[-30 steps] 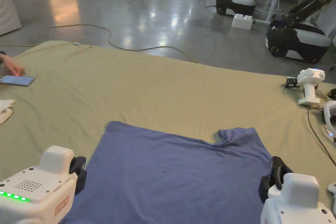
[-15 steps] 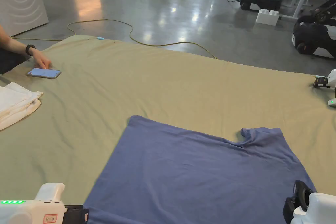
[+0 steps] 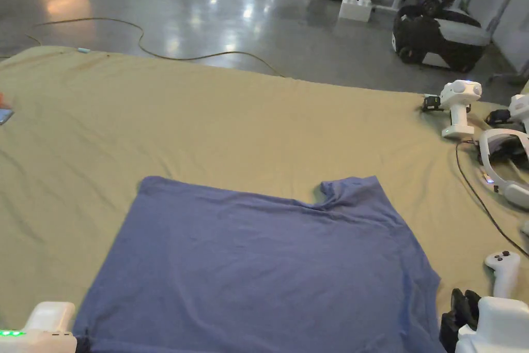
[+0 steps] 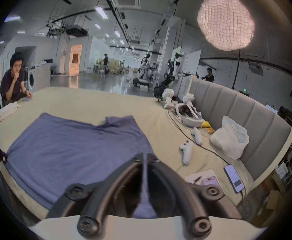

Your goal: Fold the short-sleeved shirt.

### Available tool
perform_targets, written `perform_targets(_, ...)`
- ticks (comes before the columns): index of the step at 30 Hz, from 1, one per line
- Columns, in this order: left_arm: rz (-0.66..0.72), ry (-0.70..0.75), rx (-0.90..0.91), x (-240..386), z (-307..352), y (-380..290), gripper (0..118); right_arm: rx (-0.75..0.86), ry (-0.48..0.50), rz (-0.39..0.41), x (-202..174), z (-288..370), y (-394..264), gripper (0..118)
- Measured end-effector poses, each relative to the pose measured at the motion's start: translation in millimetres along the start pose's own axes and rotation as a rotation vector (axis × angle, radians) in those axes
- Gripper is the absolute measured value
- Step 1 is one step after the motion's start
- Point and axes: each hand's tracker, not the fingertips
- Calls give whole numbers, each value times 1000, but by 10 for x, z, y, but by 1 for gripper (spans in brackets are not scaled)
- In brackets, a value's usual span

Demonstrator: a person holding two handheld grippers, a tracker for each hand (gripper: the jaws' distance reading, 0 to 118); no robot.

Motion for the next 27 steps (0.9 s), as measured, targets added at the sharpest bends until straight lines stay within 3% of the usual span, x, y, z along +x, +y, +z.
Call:
perform_targets(1, 2, -8, 3, -76, -35, -9, 10, -43, 19, -9, 92, -10, -18, 69)
perform_targets(2, 2, -13, 8, -104, -30, -16, 10, -98, 48, -17, 183, -28, -46, 69)
perform_targets(8, 28, -30, 28, -115, 53, -68, 10, -345, 99, -34, 447, -59, -390, 68)
perform_targets(11, 32, -31, 31, -77, 74, -83, 10, -445, 153, -49, 439, -98, -585, 68)
perform_targets(16, 16, -29, 33, -46, 86, -93, 10, -541, 159, -18, 312, -277, -891, 68)
perform_targets(20, 20, -37, 31, -60, 76, -92, 10, -661, 165, -64, 270, -528, -1123, 61)
perform_targets(22, 21, -41, 33, -68, 75, -86, 10, -633, 165, -105, 279, -539, -1156, 60)
perform_targets(23, 19, -42, 34, -67, 74, -91, 10, -632, 165, -103, 281, -513, -1133, 57)
perform_targets(25, 16, -43, 39, -66, 75, -99, 10, -631, 176, -97, 289, -475, -1105, 18)
perform_targets(26, 16, -45, 40, -66, 72, -104, 10, -626, 180, -93, 287, -463, -1087, 9)
perform_targets(27, 18, -46, 42, -65, 68, -110, 10, -627, 201, -96, 294, -457, -1079, 8)
